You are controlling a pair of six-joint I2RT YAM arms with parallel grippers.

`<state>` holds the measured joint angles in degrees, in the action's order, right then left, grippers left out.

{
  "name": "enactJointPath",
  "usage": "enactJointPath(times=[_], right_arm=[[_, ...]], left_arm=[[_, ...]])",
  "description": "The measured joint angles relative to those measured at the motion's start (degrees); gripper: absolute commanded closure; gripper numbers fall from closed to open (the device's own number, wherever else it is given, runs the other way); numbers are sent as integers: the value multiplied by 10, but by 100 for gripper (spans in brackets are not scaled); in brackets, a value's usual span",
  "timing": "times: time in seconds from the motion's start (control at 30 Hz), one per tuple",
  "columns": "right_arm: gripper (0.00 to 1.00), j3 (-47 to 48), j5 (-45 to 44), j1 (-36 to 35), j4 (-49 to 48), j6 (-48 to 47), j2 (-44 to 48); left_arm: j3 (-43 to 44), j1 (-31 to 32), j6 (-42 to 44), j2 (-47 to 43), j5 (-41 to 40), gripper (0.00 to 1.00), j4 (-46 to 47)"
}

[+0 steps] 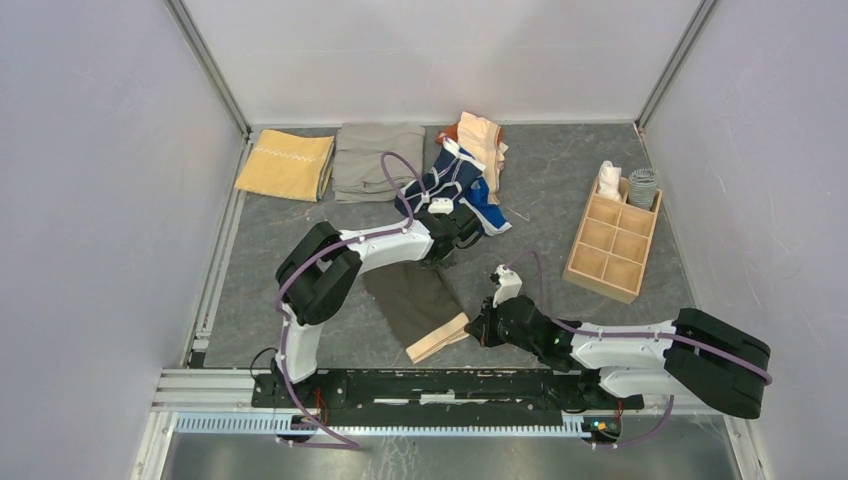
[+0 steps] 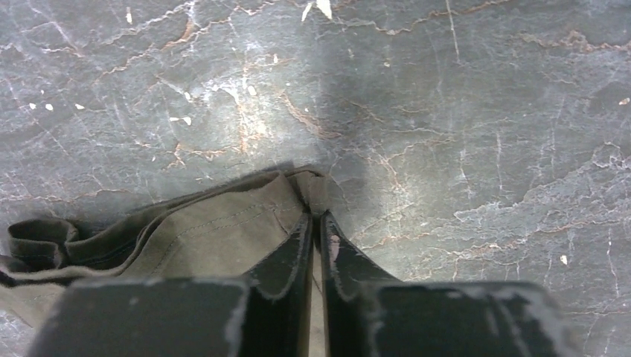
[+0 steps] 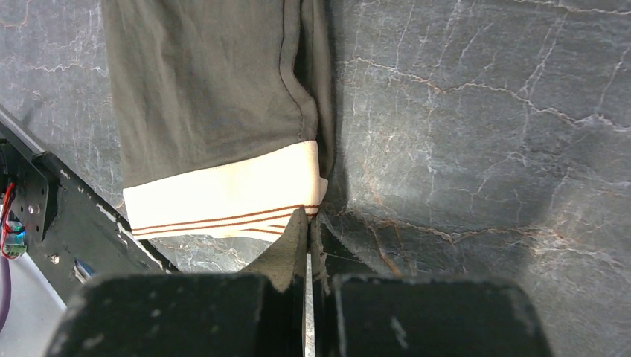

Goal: Roll the underwear
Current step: Fold the underwear at the center of the board.

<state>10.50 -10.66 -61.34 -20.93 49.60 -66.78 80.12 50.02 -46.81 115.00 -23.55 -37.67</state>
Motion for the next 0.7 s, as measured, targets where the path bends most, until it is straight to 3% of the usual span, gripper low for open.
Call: enactJointPath(times=[0.07,0.47,0.7], right_arm=[[100,0,-1,0,1,-2,1],[100,0,-26,-5,22,-45,20],[100,0,-64,-9,46,-80,54]], left_arm=[[-8,0,0,-5,-2,98,5],[-9,-1,1,-10,4,98,10],[-77,-1,5,-90,52,98,81]])
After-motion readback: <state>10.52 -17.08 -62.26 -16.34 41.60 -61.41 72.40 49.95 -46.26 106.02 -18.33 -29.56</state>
